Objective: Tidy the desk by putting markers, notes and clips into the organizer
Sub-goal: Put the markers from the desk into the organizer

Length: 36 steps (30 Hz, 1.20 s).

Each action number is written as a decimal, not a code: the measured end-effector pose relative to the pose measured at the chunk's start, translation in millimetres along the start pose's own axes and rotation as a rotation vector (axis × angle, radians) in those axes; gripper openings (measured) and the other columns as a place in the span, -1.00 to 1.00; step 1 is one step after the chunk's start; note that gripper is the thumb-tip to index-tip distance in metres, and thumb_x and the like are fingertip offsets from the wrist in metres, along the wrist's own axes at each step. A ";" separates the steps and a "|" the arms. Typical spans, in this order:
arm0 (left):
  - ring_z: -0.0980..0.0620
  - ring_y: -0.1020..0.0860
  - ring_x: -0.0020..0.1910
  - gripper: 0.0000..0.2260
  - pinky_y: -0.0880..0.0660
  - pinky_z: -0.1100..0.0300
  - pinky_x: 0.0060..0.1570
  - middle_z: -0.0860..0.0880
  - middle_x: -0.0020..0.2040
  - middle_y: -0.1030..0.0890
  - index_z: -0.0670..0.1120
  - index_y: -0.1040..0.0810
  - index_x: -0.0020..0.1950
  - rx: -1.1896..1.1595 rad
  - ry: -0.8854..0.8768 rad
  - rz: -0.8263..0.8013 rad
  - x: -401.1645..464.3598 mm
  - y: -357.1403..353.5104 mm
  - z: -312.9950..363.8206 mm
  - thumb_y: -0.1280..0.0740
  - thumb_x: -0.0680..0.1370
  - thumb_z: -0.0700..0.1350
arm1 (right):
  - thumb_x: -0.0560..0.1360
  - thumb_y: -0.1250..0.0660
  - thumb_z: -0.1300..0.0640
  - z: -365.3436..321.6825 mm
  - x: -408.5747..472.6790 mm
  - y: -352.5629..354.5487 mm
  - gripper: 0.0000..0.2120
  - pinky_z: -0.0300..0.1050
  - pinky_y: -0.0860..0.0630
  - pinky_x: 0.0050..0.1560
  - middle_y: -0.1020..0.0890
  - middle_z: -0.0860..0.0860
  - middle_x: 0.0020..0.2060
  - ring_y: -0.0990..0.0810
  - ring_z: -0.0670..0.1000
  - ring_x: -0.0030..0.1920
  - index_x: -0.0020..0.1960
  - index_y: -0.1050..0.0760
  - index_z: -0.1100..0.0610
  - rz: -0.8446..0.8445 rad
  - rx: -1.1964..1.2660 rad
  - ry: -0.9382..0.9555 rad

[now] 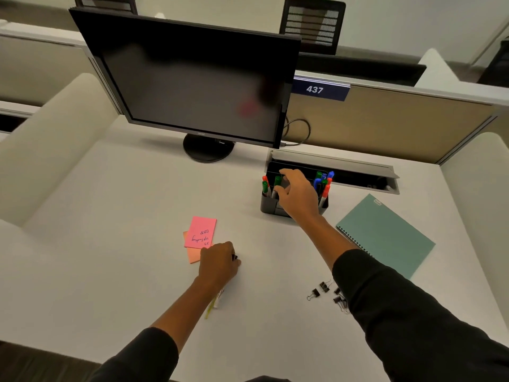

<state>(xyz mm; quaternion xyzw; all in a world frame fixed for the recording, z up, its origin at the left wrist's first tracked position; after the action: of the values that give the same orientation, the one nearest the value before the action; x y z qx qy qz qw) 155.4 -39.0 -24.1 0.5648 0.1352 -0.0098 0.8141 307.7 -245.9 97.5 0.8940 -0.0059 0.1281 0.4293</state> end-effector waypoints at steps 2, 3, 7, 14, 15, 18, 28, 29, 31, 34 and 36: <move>-0.05 -0.65 0.01 -0.82 -0.47 0.07 0.03 0.01 -0.07 -0.70 -0.05 -0.61 0.01 -0.029 0.000 0.005 0.0 -1.2 0.7 -0.40 0.55 0.05 | 0.57 -0.43 0.12 4.2 -4.1 8.7 -0.61 -0.17 -0.60 -0.09 -0.61 0.01 0.20 -0.63 -0.03 -0.12 0.38 -0.50 0.07 0.038 0.022 0.008; -0.05 -0.65 0.00 -0.82 -0.49 0.08 0.01 0.01 -0.06 -0.70 -0.06 -0.63 0.02 -0.056 0.001 0.013 -0.7 0.2 1.7 -0.40 0.55 0.04 | 0.58 -0.43 0.12 6.8 -6.9 13.1 -0.62 -0.16 -0.62 -0.11 -0.62 0.00 0.19 -0.64 -0.04 -0.13 0.38 -0.51 0.06 0.055 0.035 0.012; 0.00 -0.65 -0.04 -0.83 -0.55 0.09 0.00 0.02 -0.07 -0.71 -0.06 -0.69 0.03 -0.251 -0.010 0.099 -1.2 25.2 14.3 -0.45 0.55 0.01 | 0.57 -0.43 0.13 17.4 -23.8 30.1 -0.65 -0.28 -0.58 -0.20 -0.65 -0.03 0.13 -0.59 -0.13 -0.22 0.35 -0.54 0.07 0.117 0.083 0.033; 0.16 -0.59 -0.28 -0.88 -0.52 0.32 -0.19 0.17 -0.11 -0.68 -0.01 -0.66 0.03 -0.641 -0.142 0.395 13.4 140.7 66.6 -0.51 0.54 -0.03 | 0.58 -0.41 0.19 40.1 -71.2 53.2 -0.69 -0.23 -0.64 -0.10 -0.66 -0.01 0.07 -0.65 -0.08 -0.08 0.32 -0.55 0.12 0.210 0.216 -0.015; 0.13 -0.60 -0.28 -0.86 -0.53 0.30 -0.20 0.16 -0.11 -0.68 -0.03 -0.67 0.04 -0.659 -0.178 0.443 19.2 154.9 74.3 -0.51 0.54 -0.02 | 0.58 -0.41 0.20 43.0 -79.5 54.5 -0.69 -0.23 -0.65 -0.11 -0.66 -0.01 0.07 -0.66 -0.07 -0.08 0.32 -0.56 0.12 0.214 0.222 -0.016; 0.11 -0.59 -0.31 -0.82 -0.55 0.26 -0.24 0.11 -0.12 -0.68 -0.06 -0.67 0.05 -0.655 -0.239 0.551 39.3 182.5 93.9 -0.50 0.55 0.00 | 0.58 -0.40 0.22 51.6 -104.3 53.8 -0.71 -0.21 -0.67 -0.13 -0.66 -0.03 0.06 -0.65 -0.10 -0.08 0.30 -0.57 0.12 0.200 0.225 -0.028; 0.10 -0.61 -0.22 -0.80 -0.60 -0.14 0.01 0.14 -0.10 -0.69 0.02 -0.64 0.02 -0.491 -0.235 0.516 89.8 157.9 119.8 -0.48 0.53 0.12 | 0.58 -0.38 0.17 38.5 -164.8 21.7 -0.72 -0.21 -0.64 -0.15 -0.63 -0.19 0.08 -0.63 -0.16 -0.10 0.27 -0.58 -0.01 0.060 0.221 -0.093; 0.08 -0.63 -0.19 -0.81 -0.59 -0.15 0.02 0.14 -0.10 -0.69 0.02 -0.64 0.01 -0.469 -0.227 0.496 93.7 152.8 120.0 -0.48 0.53 0.11 | 0.59 -0.37 0.16 34.2 -168.7 16.6 -0.73 -0.22 -0.63 -0.15 -0.63 -0.20 0.09 -0.63 -0.16 -0.10 0.27 -0.58 -0.02 0.039 0.217 -0.091; 0.06 -0.65 -0.15 -0.81 -0.56 -0.13 0.07 0.14 -0.13 -0.68 0.02 -0.64 -0.01 -0.421 -0.205 0.457 99.6 144.9 119.5 -0.48 0.53 0.11 | 0.60 -0.35 0.13 25.8 -175.2 4.4 -0.75 -0.21 -0.63 -0.15 -0.63 -0.20 0.07 -0.63 -0.15 -0.10 0.25 -0.58 -0.05 -0.021 0.218 -0.094; 0.04 -0.66 -0.11 -0.79 -0.50 -0.08 0.12 0.11 -0.12 -0.71 0.01 -0.65 -0.01 -0.354 -0.179 0.424 105.6 138.5 119.0 -0.46 0.55 0.13 | 0.59 -0.34 0.05 13.2 -182.8 -19.5 -0.81 -0.18 -0.61 -0.09 -0.65 -0.19 0.01 -0.61 -0.15 -0.13 0.18 -0.61 -0.06 -0.157 0.208 -0.095; 0.03 -0.66 -0.08 -0.78 -0.48 -0.04 0.12 0.07 -0.09 -0.72 0.00 -0.67 0.01 -0.325 -0.181 0.414 108.6 138.5 120.3 -0.45 0.56 0.14 | 0.59 -0.34 -0.01 3.5 -188.1 -36.4 -0.81 -0.21 -0.58 -0.03 -0.66 -0.18 0.01 -0.61 -0.15 -0.11 0.16 -0.62 -0.05 -0.247 0.181 -0.093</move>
<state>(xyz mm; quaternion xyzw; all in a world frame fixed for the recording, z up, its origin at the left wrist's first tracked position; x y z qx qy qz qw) 308.5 -84.9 117.0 0.4390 -0.0567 0.1283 0.8874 131.0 -244.2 23.5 0.9280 0.0956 0.0327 0.3587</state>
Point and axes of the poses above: each hand's wrist, its own x-axis towards the middle knuckle, its own y-axis out of the back of the hand, z = x × y, the point moved 8 cm from there along x, towards the middle knuckle
